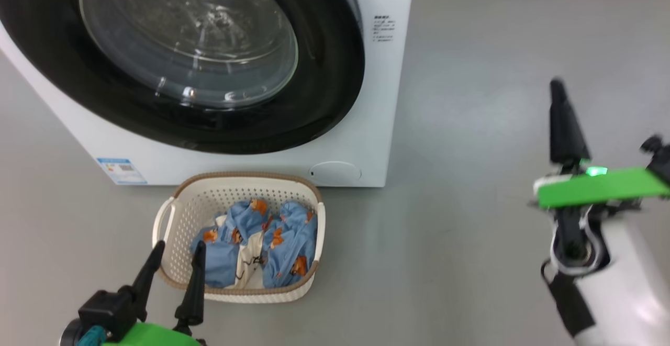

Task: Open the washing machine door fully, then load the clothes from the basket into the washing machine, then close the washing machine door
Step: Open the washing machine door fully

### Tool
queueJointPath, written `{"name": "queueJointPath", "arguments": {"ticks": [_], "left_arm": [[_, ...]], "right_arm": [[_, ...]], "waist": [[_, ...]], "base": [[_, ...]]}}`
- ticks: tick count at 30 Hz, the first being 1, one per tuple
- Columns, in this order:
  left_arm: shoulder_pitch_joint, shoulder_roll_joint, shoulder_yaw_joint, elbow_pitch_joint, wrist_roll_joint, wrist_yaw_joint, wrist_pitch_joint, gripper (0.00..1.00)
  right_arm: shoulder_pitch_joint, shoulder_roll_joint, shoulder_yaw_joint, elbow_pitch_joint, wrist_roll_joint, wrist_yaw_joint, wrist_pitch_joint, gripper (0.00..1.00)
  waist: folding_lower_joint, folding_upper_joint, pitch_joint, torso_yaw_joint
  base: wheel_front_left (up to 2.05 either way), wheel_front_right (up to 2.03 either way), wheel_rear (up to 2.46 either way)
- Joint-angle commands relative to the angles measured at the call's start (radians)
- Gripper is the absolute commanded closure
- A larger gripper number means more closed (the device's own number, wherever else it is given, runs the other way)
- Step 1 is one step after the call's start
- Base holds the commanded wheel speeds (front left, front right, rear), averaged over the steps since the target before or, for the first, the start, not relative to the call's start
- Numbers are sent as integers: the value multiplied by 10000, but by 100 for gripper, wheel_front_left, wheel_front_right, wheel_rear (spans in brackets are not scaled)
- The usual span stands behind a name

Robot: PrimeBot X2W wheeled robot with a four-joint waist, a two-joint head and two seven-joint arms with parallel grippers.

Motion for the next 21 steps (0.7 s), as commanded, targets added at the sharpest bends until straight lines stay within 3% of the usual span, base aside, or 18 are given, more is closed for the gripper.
{"name": "queueJointPath", "arguments": {"ticks": [1,3,8,14,21], "left_arm": [[-476,167,283,-328,-71,-16,-107,0],[-533,162,263,-356,-81,-16,-107,0],[-833,128,175,-472,-122,-16,-107,0],[-1236,64,-9,-589,-189,-16,-107,0],[-1790,-14,-182,-620,-297,-16,-107,0]], "right_arm": [[-672,-105,344,-133,567,16,-70,100],[-931,-208,402,-66,907,16,-70,100],[-2195,-852,1054,316,3029,16,-13,100],[-3550,-1647,1635,678,5216,16,761,100],[-4889,-2208,2318,1310,6346,16,2091,100]], "waist": [[0,-1,289,245],[0,-1,374,310],[0,-1,806,586],[0,-1,1406,923],[0,-1,2169,1272]], "base": [[0,0,0],[0,0,0],[0,0,0],[0,0,0],[0,0,0]]}}
